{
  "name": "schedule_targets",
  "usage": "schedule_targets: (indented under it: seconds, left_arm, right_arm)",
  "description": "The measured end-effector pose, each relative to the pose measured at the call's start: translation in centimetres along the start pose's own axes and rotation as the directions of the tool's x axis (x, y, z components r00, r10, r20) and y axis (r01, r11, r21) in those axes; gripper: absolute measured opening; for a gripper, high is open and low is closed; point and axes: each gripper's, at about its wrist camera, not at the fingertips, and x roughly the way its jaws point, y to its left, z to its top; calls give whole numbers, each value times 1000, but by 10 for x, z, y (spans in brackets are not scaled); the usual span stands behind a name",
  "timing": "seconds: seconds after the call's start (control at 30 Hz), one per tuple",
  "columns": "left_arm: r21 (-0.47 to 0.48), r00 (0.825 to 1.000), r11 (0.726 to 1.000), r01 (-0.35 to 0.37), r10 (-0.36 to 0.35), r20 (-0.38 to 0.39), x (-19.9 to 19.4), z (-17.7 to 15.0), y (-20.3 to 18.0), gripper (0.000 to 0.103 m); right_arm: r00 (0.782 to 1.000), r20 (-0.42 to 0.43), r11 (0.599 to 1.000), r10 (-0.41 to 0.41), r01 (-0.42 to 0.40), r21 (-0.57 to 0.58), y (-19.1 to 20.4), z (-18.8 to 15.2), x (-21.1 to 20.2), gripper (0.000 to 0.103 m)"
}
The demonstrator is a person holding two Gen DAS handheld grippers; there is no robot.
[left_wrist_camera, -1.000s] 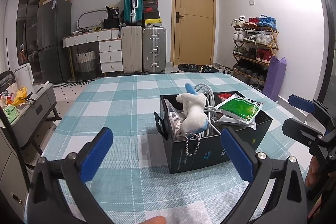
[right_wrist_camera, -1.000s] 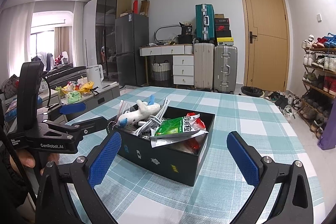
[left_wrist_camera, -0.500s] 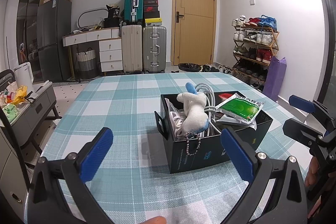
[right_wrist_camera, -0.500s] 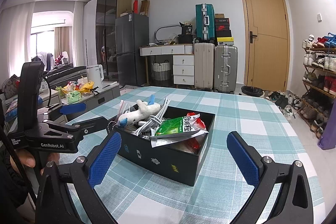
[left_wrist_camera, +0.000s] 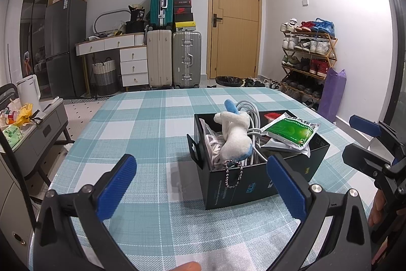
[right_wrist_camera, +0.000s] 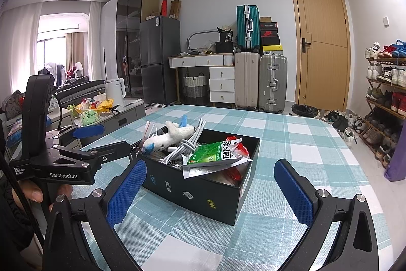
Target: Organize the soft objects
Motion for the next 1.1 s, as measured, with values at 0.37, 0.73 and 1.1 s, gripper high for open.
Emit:
schedule_targets:
  seconds: [0.37,0.73,1.1]
  left_arm:
    - [-2,1000,1000,1,-1,-2,0,0,1,103]
    - [-3,1000,1000,1,-1,-1,0,0,1,103]
    - [4,1000,1000,1,-1,4,1,-4,2,103]
  right_arm:
    - [1000,0,1000,1,-1,0,0,0,0,102]
    - [1000,-1,1000,1,-1,0,0,0,0,102]
    - [1000,0,1000,0,0,-1,0,0,0,102]
